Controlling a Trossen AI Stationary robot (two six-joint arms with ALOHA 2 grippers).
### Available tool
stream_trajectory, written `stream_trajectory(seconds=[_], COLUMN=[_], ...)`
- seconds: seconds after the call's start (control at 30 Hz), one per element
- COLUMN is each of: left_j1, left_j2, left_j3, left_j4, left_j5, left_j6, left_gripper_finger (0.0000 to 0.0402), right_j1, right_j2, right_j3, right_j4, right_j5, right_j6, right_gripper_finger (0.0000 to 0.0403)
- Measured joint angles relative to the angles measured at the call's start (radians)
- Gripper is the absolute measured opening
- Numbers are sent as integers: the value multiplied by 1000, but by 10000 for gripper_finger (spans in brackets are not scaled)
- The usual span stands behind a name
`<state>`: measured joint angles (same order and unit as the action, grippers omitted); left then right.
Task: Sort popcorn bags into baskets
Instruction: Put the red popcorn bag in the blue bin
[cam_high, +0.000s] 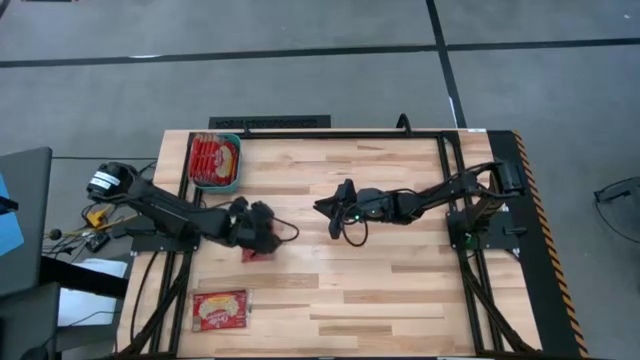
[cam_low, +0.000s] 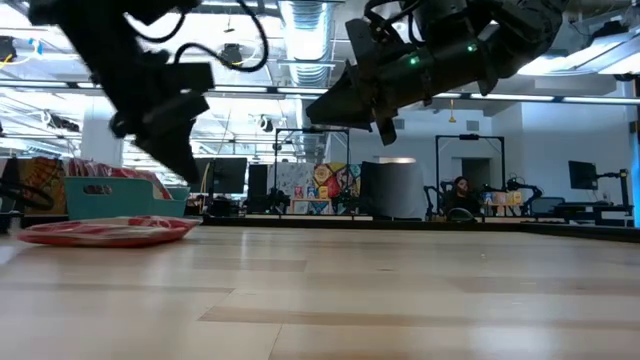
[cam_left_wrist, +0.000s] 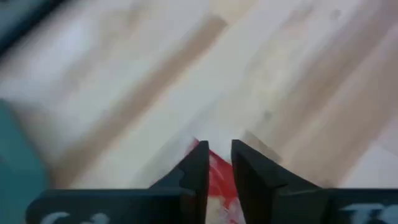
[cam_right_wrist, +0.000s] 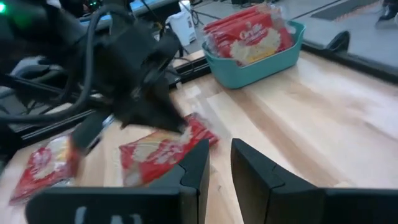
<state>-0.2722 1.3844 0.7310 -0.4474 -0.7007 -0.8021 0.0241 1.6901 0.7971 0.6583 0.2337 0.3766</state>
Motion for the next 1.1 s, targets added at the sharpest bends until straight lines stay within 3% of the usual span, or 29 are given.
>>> stream_trajectory(seconds=[0.13, 0.27, 0.5, 0.63, 0.87, 1.1], left_j1=[27, 55, 211, 291, 387, 401], left_j2=[-4, 0, 2, 2, 20, 61], left_j3=[49, 44, -56, -63, -62, -59], left_j4=[-127, -212, -114, -80, -58, -58], left_j5=[-41, -20, 252, 310, 632, 670], left_j6=[57, 129, 409, 499, 597, 624], left_gripper_finger=[85, 114, 143, 145, 107, 16], right_j1=[39, 95, 132, 137, 140, 141], right_j2=[13, 97, 263, 319, 322, 317], right_j3=[1, 3, 66, 103, 116, 116], right_j4=[11, 83, 161, 167, 145, 160], right_j5=[12, 86, 84, 62, 49, 50], right_j6=[78, 122, 162, 176, 169, 148], right_gripper_finger=[92, 92, 92, 92, 92, 92])
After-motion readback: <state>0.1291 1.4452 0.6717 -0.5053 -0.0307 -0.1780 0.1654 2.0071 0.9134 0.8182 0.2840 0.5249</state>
